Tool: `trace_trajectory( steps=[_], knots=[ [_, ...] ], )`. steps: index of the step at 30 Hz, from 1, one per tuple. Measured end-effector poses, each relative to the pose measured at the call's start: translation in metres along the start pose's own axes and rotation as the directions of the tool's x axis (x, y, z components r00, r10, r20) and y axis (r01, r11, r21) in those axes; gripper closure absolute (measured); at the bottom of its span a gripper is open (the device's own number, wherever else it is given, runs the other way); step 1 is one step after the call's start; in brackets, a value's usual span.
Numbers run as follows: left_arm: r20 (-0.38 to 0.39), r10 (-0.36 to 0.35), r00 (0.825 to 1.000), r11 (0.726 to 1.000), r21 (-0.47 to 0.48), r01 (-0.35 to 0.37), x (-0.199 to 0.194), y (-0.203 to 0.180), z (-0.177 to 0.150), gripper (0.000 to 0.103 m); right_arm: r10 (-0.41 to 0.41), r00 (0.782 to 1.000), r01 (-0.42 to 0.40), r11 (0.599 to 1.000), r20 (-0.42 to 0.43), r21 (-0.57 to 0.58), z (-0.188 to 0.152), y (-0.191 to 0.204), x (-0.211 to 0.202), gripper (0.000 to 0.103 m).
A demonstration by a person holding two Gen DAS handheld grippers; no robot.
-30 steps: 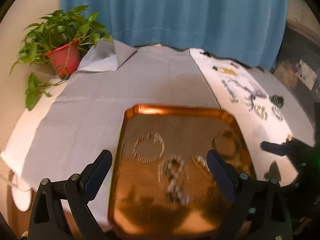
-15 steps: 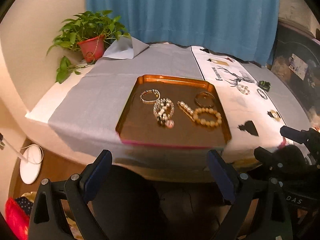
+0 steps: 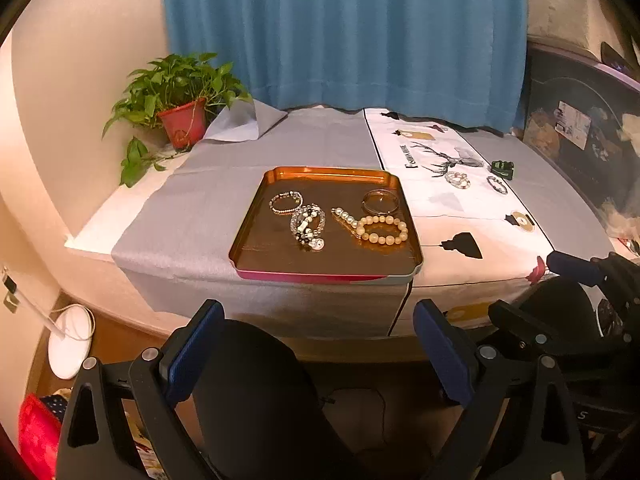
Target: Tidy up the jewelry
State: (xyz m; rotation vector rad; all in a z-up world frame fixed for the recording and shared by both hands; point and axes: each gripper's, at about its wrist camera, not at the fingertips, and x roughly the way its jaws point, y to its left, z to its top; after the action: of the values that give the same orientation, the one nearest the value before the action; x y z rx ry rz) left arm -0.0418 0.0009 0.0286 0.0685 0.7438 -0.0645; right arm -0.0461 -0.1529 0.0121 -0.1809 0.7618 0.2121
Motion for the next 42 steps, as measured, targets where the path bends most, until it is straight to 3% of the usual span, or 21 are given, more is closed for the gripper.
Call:
trace_trajectory(
  steps=[23, 42],
  knots=[
    [-0.011, 0.008, 1.0, 0.999, 0.041, -0.007, 0.006, -0.011, 0.003, 0.009, 0.003, 1.0, -0.003, 0.999, -0.012, 0.032, -0.007, -0.011, 0.005, 0.02],
    [-0.069, -0.028, 0.997, 0.993, 0.111, 0.035, 0.04, -0.044, 0.031, 0.009, -0.034, 0.998, 0.043, 0.985, -0.059, 0.167, -0.013, -0.068, 0.038, 0.02]
  ],
)
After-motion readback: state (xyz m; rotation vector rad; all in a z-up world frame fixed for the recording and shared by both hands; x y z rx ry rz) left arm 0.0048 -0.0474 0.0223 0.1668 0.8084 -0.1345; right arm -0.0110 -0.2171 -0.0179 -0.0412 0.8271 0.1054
